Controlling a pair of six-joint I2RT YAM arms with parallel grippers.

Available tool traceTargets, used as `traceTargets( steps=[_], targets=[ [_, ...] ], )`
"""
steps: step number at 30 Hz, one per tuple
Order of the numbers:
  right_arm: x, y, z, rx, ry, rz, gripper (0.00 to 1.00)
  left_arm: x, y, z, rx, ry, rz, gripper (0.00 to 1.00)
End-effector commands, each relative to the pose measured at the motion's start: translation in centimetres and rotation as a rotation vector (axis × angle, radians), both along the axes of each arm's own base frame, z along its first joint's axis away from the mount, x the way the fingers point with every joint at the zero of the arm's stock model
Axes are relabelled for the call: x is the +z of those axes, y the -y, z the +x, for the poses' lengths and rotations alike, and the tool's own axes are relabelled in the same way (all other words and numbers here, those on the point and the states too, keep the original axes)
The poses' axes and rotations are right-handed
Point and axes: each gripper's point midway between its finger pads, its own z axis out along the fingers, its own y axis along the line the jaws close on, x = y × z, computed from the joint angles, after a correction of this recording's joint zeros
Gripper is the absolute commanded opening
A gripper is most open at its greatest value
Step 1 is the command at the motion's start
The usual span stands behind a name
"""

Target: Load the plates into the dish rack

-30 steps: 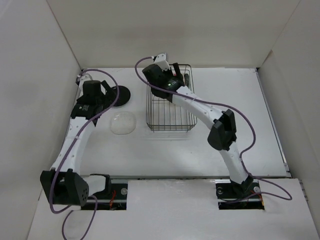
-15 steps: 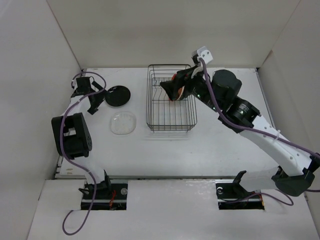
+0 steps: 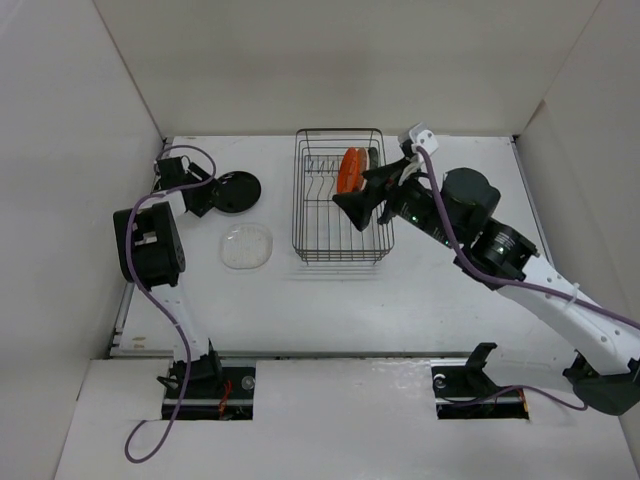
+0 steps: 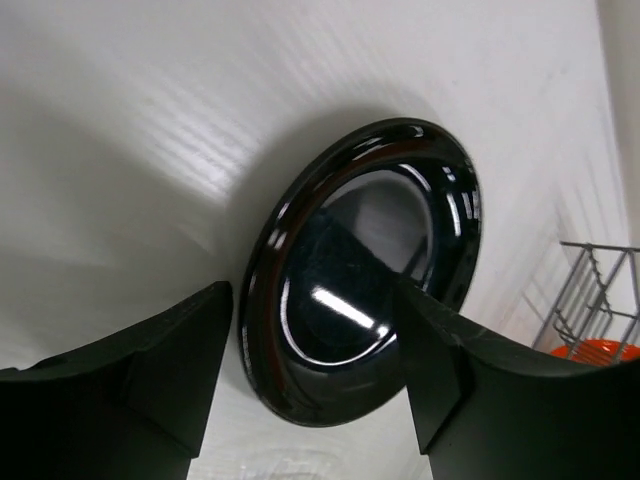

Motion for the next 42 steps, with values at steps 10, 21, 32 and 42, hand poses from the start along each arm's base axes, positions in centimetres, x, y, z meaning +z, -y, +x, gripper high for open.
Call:
traceTargets(
  steps=[10,21,32,42],
  targets=[
    [3.0,1.5,0.5,-0.084,0.044,0.099,0.89,-2.0,-0.7,1.1,0.033,0.004,-0.053,0.19],
    [-0.9,1.5,4.9,-0.096,-0.098,0.106,0.89,2.0,-2.0,2.2,0.034,0.176,-0.12,0.0],
    [-1.5,-3.1,9.3,0.078,-0.07,0.097,0.93,20.7,0.5,-2.2,-0.09,0.525,-0.036,0.0],
    [1.9,-7.0,14.1,0.239,-0.012,0.153,0.94,29.1,8.5,-8.8,-0.418,0.749,-0.036,0.0]
  ],
)
